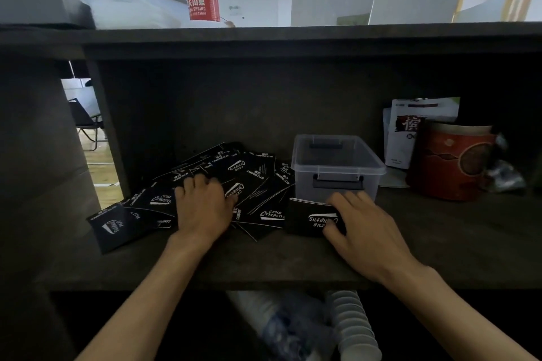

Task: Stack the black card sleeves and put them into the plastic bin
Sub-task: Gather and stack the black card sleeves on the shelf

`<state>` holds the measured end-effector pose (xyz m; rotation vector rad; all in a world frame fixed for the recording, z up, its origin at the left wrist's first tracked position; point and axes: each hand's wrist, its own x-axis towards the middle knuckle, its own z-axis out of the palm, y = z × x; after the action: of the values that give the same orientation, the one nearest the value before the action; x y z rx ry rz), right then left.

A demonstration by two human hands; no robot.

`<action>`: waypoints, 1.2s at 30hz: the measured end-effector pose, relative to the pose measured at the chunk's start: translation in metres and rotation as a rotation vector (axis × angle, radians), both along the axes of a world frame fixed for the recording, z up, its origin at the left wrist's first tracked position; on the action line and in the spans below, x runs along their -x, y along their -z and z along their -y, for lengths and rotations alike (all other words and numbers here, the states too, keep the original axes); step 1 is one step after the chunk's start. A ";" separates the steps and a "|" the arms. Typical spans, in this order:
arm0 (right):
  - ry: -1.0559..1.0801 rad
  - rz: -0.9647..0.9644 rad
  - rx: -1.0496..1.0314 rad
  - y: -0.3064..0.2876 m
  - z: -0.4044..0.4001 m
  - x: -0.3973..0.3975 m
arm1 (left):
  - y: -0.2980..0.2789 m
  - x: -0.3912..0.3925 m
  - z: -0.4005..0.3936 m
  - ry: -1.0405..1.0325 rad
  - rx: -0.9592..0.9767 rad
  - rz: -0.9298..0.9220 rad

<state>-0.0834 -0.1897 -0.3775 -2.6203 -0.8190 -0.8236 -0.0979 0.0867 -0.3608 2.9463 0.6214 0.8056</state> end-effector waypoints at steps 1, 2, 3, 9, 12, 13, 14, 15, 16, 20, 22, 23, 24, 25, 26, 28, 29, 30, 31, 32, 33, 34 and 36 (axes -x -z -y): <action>-0.002 -0.007 -0.006 0.000 0.000 0.000 | -0.001 0.000 0.000 0.039 0.058 0.076; -0.002 -0.013 -0.013 0.000 0.000 0.001 | -0.003 0.002 0.000 0.109 0.154 0.197; -0.001 -0.018 -0.018 -0.001 0.001 0.001 | -0.005 0.004 -0.001 0.206 0.283 0.325; 0.002 -0.048 -0.028 -0.002 0.001 -0.002 | -0.028 0.037 0.004 0.882 0.907 0.450; -0.023 -0.080 -0.062 -0.002 0.003 -0.003 | -0.017 0.038 0.024 0.836 0.571 0.248; -0.044 -0.100 -0.097 -0.002 0.003 -0.003 | -0.013 0.037 0.032 0.761 0.446 0.249; -0.062 -0.114 -0.124 -0.002 0.004 -0.002 | -0.009 0.036 0.041 0.710 0.377 0.265; -0.073 -0.117 -0.134 -0.002 0.004 -0.002 | -0.006 0.035 0.050 0.688 0.358 0.278; -0.073 -0.110 -0.125 -0.002 0.004 -0.002 | -0.002 0.034 0.059 0.682 0.359 0.273; -0.040 -0.061 -0.048 0.000 0.005 -0.003 | 0.013 0.022 0.085 0.727 0.356 0.148; -0.043 -0.059 -0.061 0.001 0.010 -0.005 | 0.007 0.011 0.082 0.765 0.600 0.143; -0.043 -0.055 -0.066 0.001 0.012 -0.006 | 0.001 0.003 0.078 0.760 0.735 0.147; -0.044 -0.053 -0.066 0.001 0.014 -0.007 | -0.006 -0.007 0.075 0.745 0.840 0.137; -0.046 -0.052 -0.064 0.002 0.016 -0.008 | -0.013 -0.017 0.072 0.742 0.904 0.111; -0.050 -0.054 -0.062 0.002 0.016 -0.008 | -0.019 -0.027 0.073 0.764 0.930 0.077; -0.052 -0.059 -0.056 0.001 0.016 -0.009 | -0.028 -0.047 0.080 0.811 0.884 0.007; -0.052 -0.054 -0.052 0.001 0.016 -0.009 | -0.031 -0.057 0.085 0.817 0.839 -0.020; -0.051 -0.045 -0.048 0.001 0.016 -0.010 | -0.033 -0.066 0.090 0.819 0.805 -0.039; -0.052 -0.036 -0.045 0.001 0.016 -0.010 | -0.035 -0.074 0.096 0.823 0.788 -0.052; -0.052 -0.033 -0.043 0.000 0.016 -0.011 | -0.037 -0.081 0.102 0.824 0.782 -0.062; -0.053 -0.034 -0.042 -0.001 0.017 -0.013 | -0.040 -0.087 0.108 0.818 0.776 -0.072; -0.052 -0.035 -0.041 -0.002 0.019 -0.014 | -0.042 -0.092 0.113 0.810 0.766 -0.085; -0.044 -0.032 -0.037 -0.003 0.022 -0.018 | -0.047 -0.101 0.120 0.791 0.742 -0.127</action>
<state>-0.0658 -0.2117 -0.3744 -2.5668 -0.8413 -0.7753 0.0027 -0.0331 -0.3135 2.2316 -0.2326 0.2223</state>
